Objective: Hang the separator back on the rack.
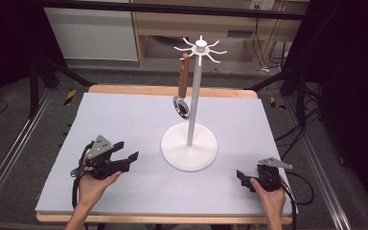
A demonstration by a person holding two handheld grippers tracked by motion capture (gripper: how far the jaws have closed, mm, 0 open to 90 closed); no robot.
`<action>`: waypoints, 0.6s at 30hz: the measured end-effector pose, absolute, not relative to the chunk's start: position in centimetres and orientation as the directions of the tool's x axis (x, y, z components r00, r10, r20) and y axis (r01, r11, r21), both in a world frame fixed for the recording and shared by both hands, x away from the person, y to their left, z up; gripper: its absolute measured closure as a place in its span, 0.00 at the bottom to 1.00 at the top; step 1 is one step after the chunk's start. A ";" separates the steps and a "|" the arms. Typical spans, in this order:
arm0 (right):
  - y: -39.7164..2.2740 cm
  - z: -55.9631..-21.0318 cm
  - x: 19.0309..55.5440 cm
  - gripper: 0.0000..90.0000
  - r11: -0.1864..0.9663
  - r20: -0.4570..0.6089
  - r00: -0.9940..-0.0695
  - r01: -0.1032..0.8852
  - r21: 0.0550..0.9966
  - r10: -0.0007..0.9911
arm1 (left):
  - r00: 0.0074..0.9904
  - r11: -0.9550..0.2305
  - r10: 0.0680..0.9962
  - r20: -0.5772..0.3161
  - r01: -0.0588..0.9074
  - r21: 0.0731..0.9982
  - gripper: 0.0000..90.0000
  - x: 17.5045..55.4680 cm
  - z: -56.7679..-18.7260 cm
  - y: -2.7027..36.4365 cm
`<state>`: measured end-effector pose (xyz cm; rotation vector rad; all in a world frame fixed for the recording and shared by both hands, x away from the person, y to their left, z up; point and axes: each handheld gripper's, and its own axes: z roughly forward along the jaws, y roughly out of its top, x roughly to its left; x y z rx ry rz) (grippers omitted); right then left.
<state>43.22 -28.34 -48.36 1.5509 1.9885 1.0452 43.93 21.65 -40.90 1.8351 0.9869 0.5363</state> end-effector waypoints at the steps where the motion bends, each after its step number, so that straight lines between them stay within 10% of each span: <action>1: -28.3 -48.4 43.2 0.11 0.100 0.125 -0.298 0.640 0.762 0.946 | 0.578 -0.223 0.814 -0.054 0.397 0.890 0.36 43.9 -40.9 21.6; 18: -28.6 -48.6 43.3 0.09 0.136 0.084 -0.297 0.648 0.749 0.951 | 0.457 -0.226 0.889 -0.018 0.472 0.852 0.35 44.4 -44.1 26.4</action>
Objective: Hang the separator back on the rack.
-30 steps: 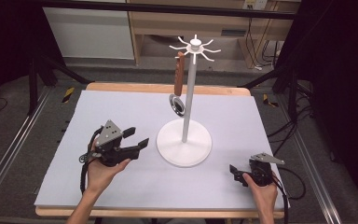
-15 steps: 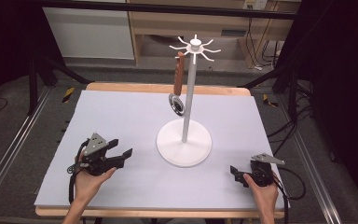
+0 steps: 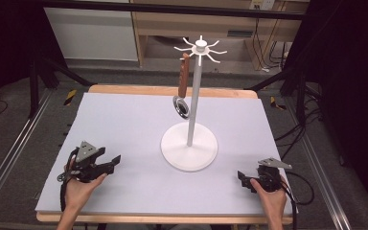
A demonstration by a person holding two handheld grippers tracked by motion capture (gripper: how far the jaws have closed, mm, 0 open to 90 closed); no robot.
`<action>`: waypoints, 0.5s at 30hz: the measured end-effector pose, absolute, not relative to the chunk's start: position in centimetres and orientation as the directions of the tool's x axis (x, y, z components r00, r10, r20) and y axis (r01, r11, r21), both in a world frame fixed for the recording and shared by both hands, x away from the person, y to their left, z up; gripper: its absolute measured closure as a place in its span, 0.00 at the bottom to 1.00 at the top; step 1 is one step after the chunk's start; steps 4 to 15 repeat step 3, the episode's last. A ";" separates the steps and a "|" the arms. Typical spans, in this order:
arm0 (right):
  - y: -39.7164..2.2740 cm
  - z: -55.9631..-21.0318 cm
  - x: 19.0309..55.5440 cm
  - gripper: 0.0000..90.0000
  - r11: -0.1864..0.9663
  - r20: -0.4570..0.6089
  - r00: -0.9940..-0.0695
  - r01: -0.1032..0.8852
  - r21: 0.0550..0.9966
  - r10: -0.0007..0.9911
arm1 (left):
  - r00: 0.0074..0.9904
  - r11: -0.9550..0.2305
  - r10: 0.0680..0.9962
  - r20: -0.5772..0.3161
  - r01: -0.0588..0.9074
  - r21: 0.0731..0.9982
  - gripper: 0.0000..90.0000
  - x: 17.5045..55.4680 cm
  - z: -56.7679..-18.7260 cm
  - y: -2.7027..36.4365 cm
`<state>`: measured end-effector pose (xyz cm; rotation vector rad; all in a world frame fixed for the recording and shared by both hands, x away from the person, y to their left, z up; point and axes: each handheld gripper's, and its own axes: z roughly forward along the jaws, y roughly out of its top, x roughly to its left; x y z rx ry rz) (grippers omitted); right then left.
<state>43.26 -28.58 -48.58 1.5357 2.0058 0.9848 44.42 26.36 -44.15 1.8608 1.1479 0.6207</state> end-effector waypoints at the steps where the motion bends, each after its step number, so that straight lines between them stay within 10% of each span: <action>1: -28.6 -48.6 43.2 0.09 0.133 0.084 -0.293 0.647 0.751 0.953 | 0.451 -0.221 0.892 -0.019 0.474 0.853 0.35 44.5 -44.2 26.8; 15: -28.6 -48.5 43.2 0.09 0.133 0.084 -0.294 0.645 0.752 0.952 | 0.434 -0.204 0.900 -0.029 0.480 0.853 0.34 44.6 -44.3 27.4</action>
